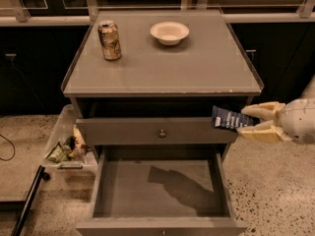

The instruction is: Place rxbar blueberry into middle drawer

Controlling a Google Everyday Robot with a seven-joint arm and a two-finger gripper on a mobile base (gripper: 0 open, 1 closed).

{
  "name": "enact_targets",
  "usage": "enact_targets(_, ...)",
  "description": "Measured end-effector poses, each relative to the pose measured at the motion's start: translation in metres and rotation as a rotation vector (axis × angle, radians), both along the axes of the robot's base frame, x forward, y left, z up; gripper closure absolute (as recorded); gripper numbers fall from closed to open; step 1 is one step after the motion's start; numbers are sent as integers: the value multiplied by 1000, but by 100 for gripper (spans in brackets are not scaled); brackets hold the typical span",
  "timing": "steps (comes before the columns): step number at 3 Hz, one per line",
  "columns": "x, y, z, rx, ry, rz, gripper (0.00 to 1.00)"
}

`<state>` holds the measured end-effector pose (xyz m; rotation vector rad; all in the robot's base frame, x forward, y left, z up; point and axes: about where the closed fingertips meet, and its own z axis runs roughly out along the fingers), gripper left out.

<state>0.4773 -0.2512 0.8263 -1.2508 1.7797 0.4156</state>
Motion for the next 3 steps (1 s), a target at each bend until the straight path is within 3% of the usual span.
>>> enact_targets(1, 0, 0, 0, 0, 0, 0, 100)
enact_targets(3, 11, 38, -111, 24, 97, 34, 100)
